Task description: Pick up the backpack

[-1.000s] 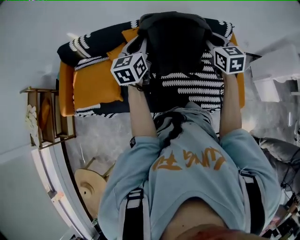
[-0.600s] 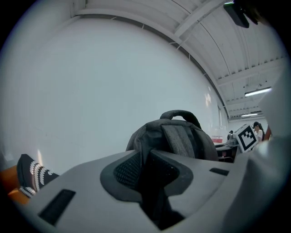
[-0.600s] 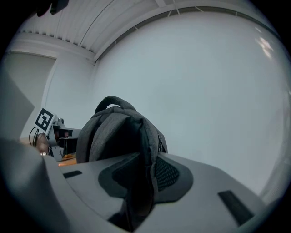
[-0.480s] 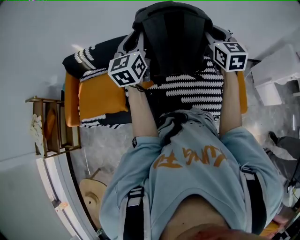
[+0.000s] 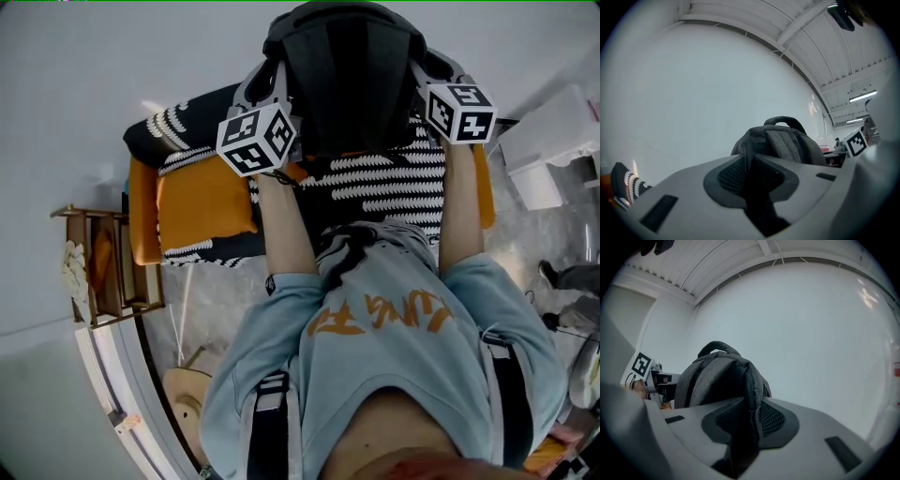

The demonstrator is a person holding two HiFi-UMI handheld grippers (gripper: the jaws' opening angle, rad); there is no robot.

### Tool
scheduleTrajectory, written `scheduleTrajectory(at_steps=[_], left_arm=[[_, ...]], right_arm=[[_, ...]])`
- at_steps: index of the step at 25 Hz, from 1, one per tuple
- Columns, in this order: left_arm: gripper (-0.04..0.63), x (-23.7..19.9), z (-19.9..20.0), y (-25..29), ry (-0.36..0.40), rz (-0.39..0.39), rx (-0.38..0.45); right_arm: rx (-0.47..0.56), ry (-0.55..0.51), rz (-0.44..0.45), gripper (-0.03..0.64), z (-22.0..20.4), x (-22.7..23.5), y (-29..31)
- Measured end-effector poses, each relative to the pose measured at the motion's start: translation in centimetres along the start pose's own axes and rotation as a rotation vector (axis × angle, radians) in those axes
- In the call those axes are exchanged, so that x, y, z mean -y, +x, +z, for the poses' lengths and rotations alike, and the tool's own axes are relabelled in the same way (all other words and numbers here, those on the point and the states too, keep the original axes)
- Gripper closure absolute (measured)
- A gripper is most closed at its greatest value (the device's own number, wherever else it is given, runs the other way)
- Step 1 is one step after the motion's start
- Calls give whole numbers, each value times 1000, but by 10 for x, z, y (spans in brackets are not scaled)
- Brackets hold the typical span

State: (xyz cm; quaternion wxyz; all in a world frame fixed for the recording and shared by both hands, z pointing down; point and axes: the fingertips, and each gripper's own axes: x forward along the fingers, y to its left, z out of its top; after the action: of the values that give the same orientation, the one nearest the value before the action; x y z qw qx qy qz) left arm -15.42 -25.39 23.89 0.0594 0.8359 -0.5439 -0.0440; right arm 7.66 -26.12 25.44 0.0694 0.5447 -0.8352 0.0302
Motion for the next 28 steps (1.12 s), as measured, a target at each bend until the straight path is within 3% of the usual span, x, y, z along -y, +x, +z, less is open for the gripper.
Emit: scheduleTrajectory(at_steps=[28], left_arm=[[517, -3, -4, 4, -22, 9, 8]], right_arm=[[11, 8, -44, 509, 2, 1, 4]])
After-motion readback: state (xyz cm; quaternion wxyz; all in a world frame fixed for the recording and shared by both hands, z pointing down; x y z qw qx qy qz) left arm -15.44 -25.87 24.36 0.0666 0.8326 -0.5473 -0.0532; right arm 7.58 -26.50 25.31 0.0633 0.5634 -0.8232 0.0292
